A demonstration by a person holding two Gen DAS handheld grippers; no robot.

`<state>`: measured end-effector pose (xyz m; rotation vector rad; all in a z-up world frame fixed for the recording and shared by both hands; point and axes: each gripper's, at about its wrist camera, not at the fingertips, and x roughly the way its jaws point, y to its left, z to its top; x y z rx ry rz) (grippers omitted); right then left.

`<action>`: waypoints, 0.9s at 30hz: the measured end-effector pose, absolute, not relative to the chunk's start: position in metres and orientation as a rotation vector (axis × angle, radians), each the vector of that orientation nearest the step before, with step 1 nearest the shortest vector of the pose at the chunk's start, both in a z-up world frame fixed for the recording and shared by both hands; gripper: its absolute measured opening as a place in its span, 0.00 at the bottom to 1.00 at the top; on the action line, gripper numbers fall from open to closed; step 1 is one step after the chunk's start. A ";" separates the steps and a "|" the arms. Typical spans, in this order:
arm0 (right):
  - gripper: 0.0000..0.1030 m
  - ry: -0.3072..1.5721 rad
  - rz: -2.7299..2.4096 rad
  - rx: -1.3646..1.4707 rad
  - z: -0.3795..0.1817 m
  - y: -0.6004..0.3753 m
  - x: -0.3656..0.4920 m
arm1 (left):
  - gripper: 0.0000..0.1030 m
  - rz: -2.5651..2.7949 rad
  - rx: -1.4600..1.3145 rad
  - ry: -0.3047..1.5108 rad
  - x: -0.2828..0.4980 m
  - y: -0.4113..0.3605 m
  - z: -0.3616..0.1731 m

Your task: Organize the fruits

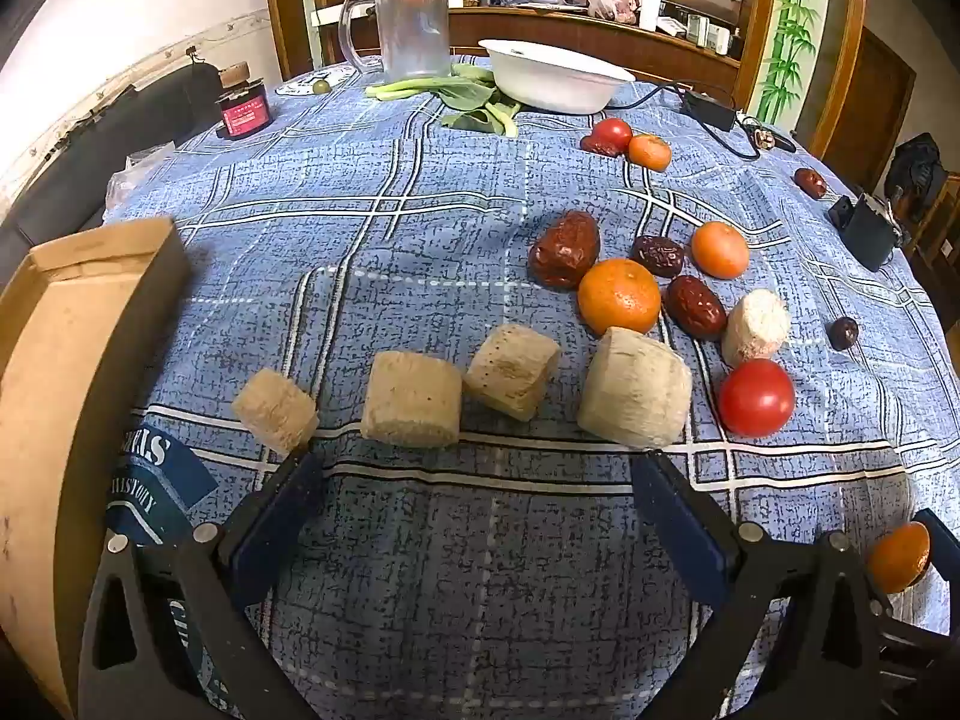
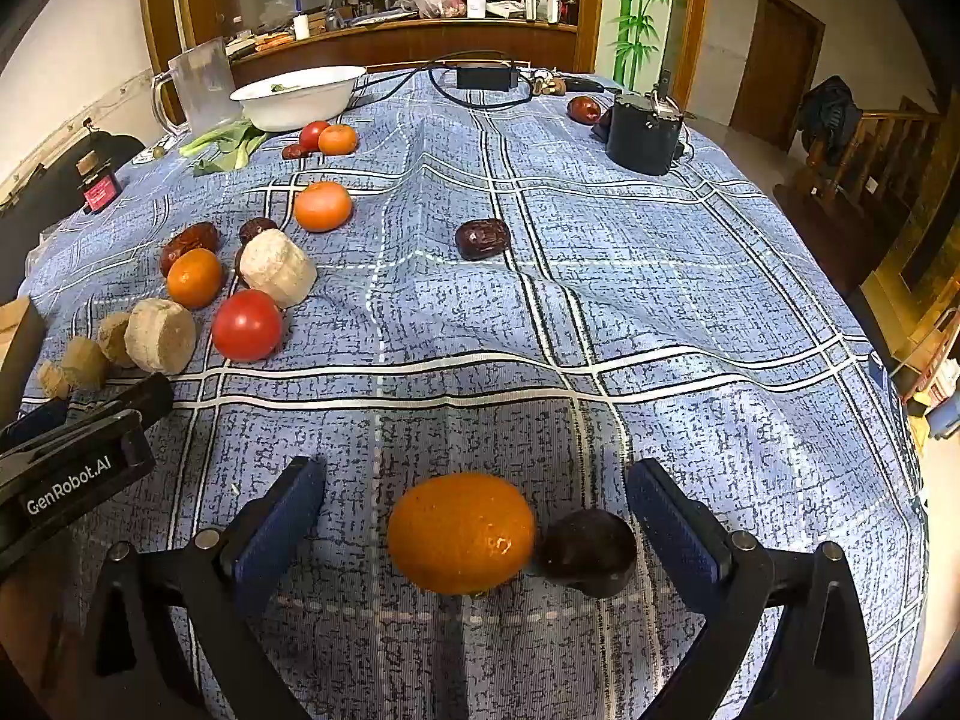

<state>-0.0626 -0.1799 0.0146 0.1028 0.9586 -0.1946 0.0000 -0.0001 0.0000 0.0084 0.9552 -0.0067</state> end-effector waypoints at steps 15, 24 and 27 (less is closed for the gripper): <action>0.99 0.958 -0.195 0.103 0.015 -0.180 -0.063 | 1.00 -0.008 0.005 0.956 0.000 0.000 0.000; 0.99 0.958 -0.195 0.101 0.015 -0.180 -0.063 | 1.00 -0.004 0.002 0.957 0.000 0.000 0.000; 0.99 0.960 -0.192 0.102 0.015 -0.180 -0.063 | 1.00 0.001 0.007 0.972 0.001 -0.001 0.000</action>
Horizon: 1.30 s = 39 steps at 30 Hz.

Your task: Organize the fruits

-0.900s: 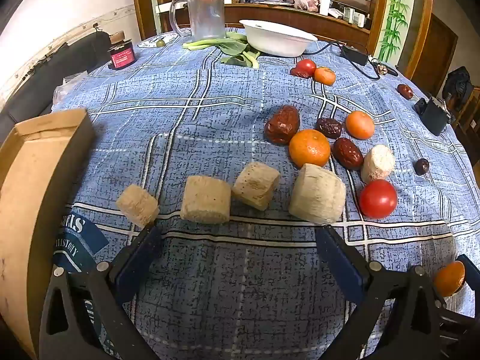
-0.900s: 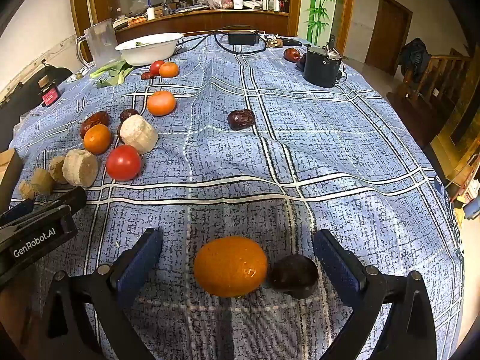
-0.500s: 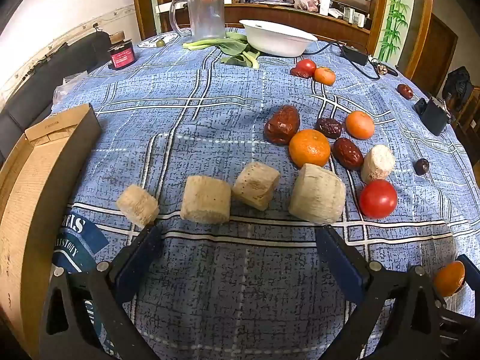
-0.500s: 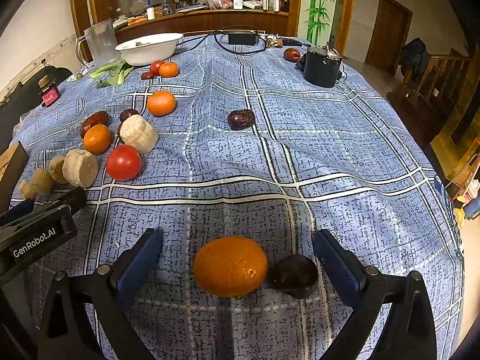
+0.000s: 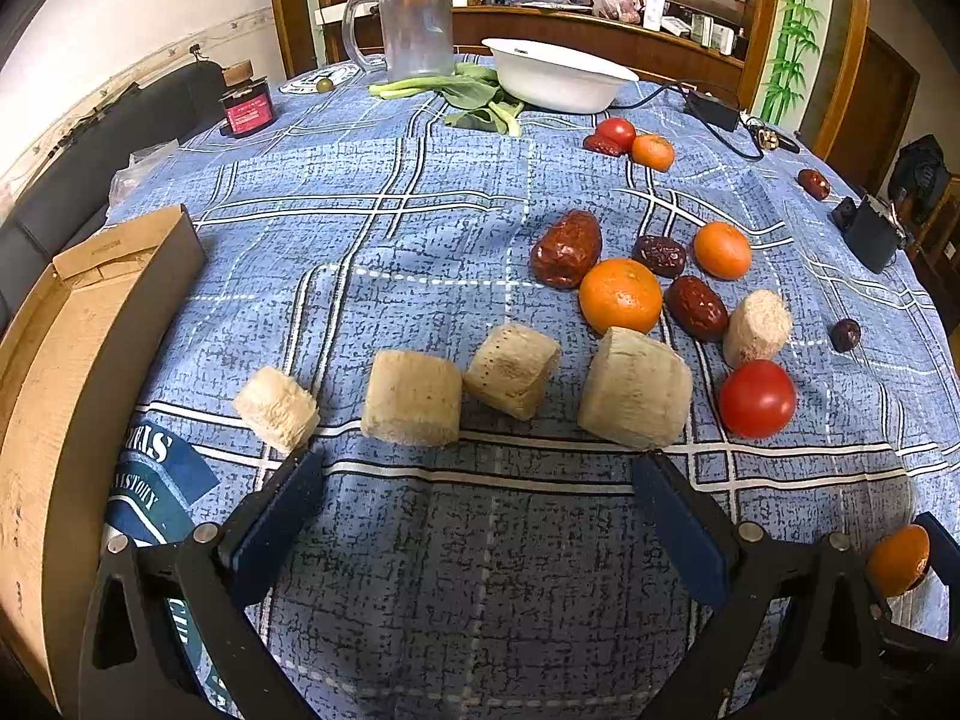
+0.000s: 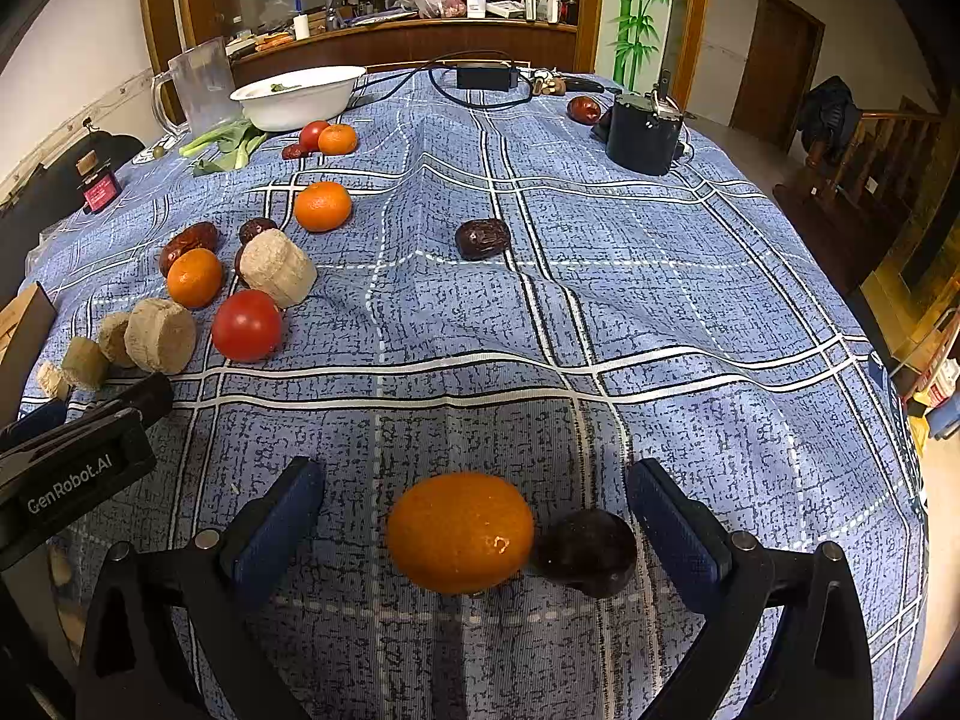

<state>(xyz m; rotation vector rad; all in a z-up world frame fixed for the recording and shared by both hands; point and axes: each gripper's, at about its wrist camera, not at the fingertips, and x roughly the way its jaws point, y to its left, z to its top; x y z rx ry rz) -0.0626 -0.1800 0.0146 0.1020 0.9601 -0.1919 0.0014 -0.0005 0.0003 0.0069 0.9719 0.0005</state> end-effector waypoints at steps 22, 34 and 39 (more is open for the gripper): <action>0.99 0.861 -0.216 0.042 0.069 -0.165 -0.070 | 0.77 0.054 -0.012 0.777 -0.056 0.043 0.135; 0.99 0.723 -0.053 0.038 0.122 -0.122 -0.085 | 0.94 0.151 0.076 0.525 -0.092 0.045 0.220; 0.99 0.717 -0.028 0.035 0.127 -0.115 -0.087 | 0.94 0.121 0.054 0.551 -0.097 0.050 0.218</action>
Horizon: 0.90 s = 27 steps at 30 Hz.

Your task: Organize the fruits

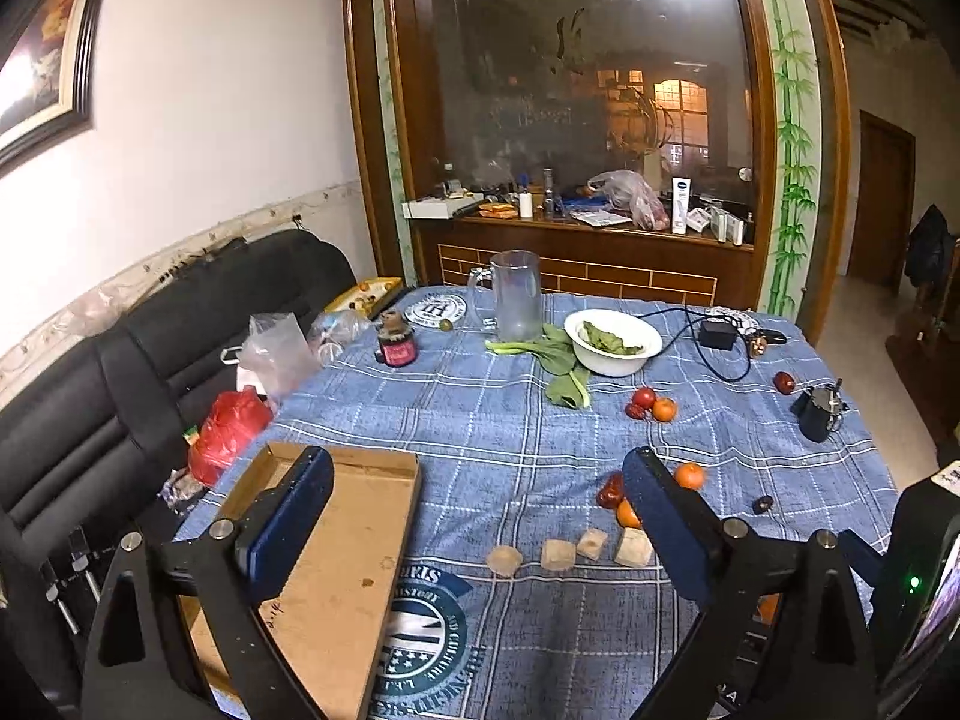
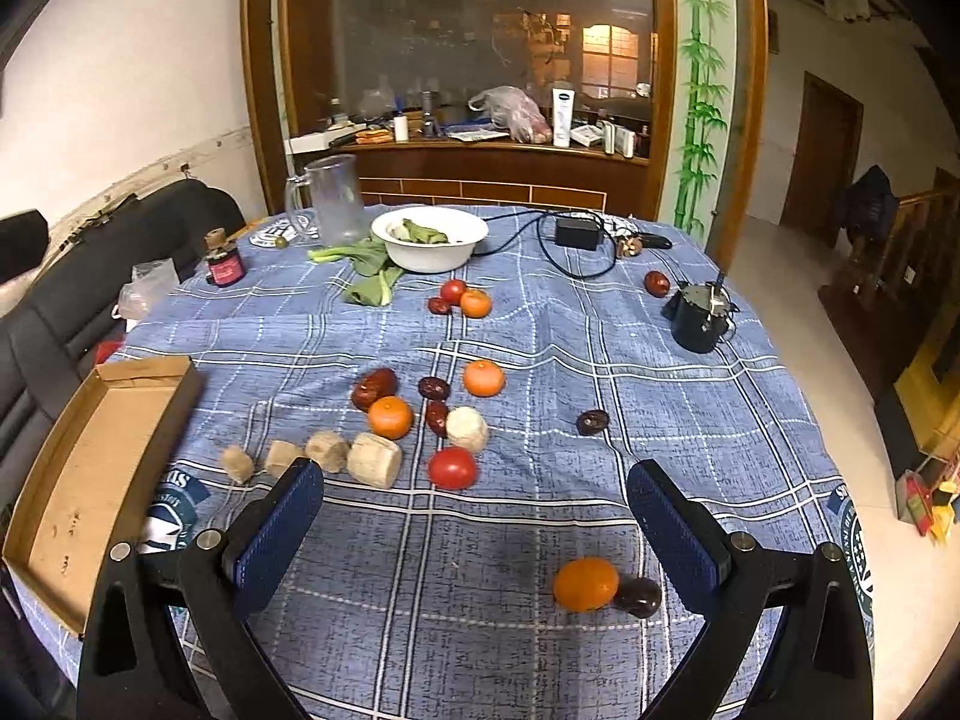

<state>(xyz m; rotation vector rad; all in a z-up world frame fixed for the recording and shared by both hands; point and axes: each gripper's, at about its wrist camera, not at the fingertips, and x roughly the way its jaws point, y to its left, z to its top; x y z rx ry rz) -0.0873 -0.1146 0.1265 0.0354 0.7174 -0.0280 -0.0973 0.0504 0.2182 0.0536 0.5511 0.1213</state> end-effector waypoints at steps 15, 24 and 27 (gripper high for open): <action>0.99 0.739 -0.029 0.048 0.125 -0.112 -0.091 | 0.94 0.024 0.053 0.592 -0.105 0.043 0.206; 0.99 0.745 -0.028 0.041 0.123 -0.109 -0.089 | 0.94 0.020 0.035 0.653 -0.095 0.046 0.198; 0.99 0.754 -0.029 0.041 0.121 -0.108 -0.086 | 0.94 0.019 0.038 0.669 -0.091 0.045 0.194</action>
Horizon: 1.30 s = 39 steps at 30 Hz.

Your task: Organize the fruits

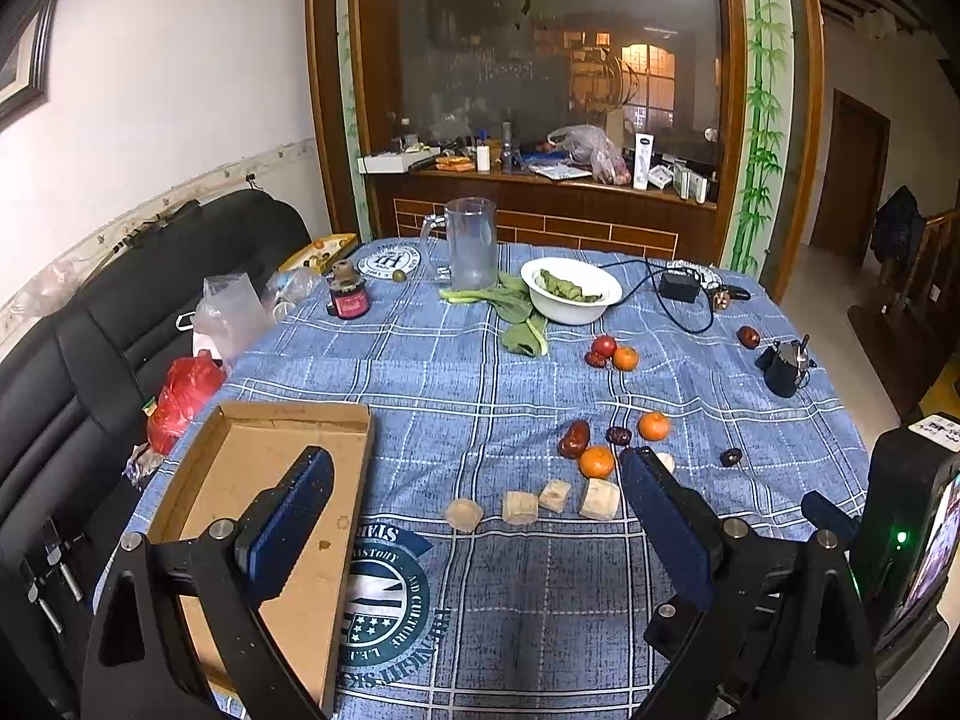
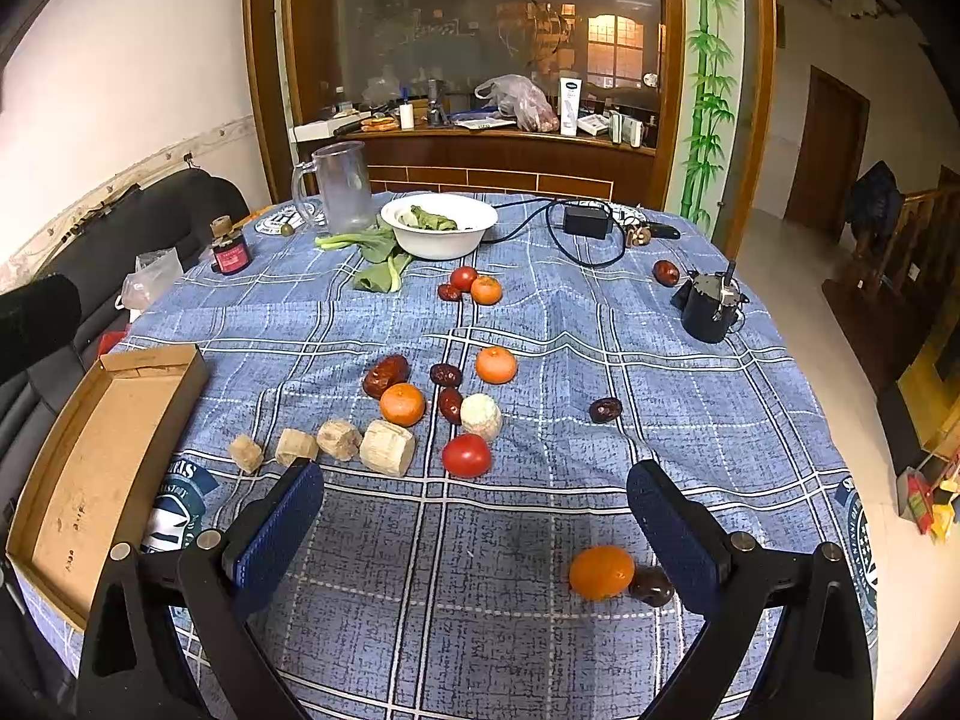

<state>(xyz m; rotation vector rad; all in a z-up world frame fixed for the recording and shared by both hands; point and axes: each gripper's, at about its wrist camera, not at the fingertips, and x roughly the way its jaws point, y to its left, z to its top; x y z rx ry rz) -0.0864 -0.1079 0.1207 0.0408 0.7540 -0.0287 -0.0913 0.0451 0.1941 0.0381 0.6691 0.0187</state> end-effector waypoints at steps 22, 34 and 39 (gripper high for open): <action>0.99 0.891 -0.095 0.095 0.076 -0.129 -0.058 | 0.94 -0.003 -0.050 0.924 -0.025 0.091 0.121; 0.99 0.942 -0.113 0.182 0.058 -0.159 -0.051 | 0.84 -0.138 -0.089 1.068 0.001 0.105 0.073; 0.96 0.935 -0.154 0.222 0.057 -0.182 -0.047 | 0.63 -0.258 -0.083 1.119 0.009 0.088 0.061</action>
